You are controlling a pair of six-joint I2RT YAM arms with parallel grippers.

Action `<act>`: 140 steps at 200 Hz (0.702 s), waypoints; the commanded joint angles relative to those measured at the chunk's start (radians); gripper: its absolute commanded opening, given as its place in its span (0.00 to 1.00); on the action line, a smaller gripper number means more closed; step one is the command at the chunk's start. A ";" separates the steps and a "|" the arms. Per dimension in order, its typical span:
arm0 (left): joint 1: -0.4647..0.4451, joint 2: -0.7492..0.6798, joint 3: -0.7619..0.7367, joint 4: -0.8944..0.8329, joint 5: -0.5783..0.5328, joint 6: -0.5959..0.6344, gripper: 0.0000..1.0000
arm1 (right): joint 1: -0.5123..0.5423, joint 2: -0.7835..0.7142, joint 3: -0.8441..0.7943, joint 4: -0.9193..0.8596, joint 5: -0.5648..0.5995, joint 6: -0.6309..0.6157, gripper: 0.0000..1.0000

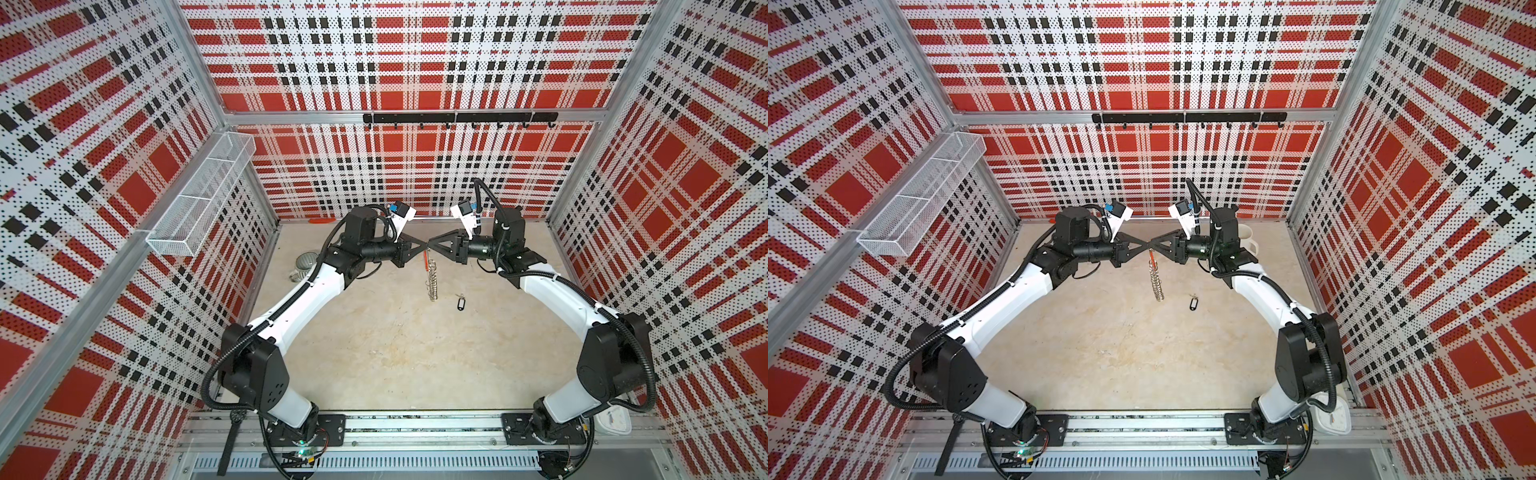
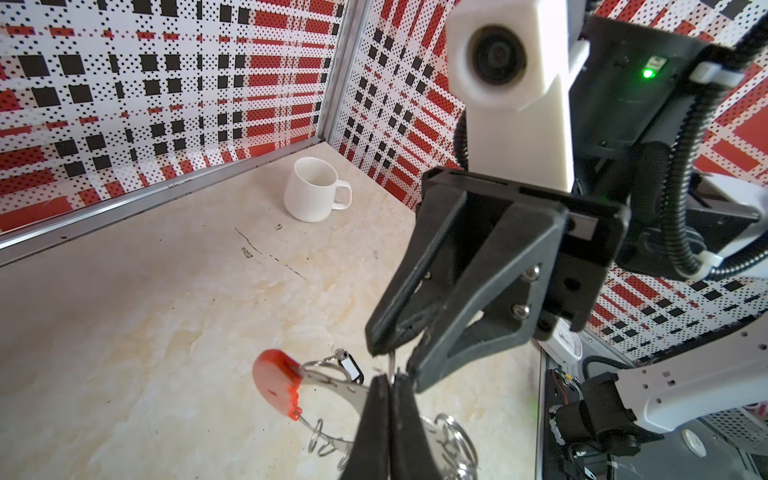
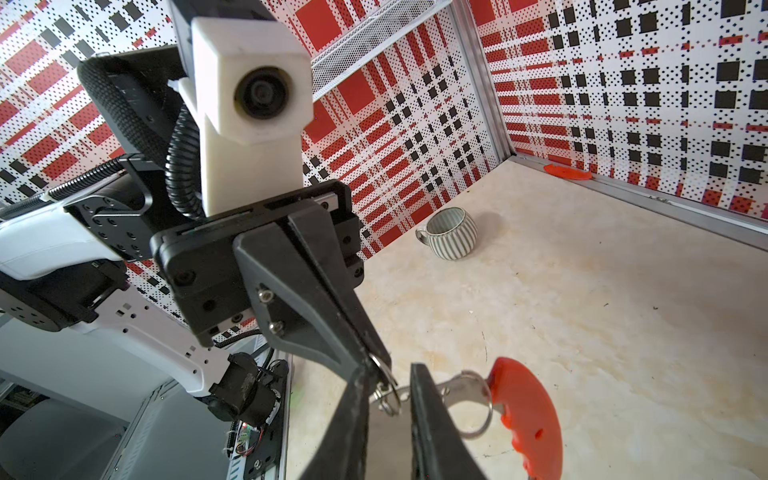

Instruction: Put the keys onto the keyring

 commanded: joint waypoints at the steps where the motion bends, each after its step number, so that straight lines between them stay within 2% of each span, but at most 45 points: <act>1: -0.016 -0.003 0.043 0.035 0.040 0.004 0.00 | 0.002 -0.006 -0.016 0.002 -0.003 -0.022 0.32; 11: -0.015 -0.003 0.044 0.036 0.041 0.002 0.00 | 0.000 -0.006 -0.019 0.002 -0.001 -0.024 0.35; 30: -0.013 -0.007 0.044 0.040 0.047 0.001 0.00 | -0.003 -0.010 -0.021 0.005 -0.002 -0.024 0.35; 64: -0.010 -0.010 0.044 0.050 0.051 -0.006 0.00 | -0.005 -0.012 -0.023 0.015 -0.012 -0.016 0.22; 86: -0.008 -0.011 0.044 0.050 0.052 -0.009 0.00 | -0.004 -0.013 -0.027 0.015 -0.016 -0.016 0.18; 140: 0.000 -0.022 0.036 0.050 0.052 -0.010 0.00 | -0.036 -0.039 -0.060 0.044 -0.017 0.006 0.28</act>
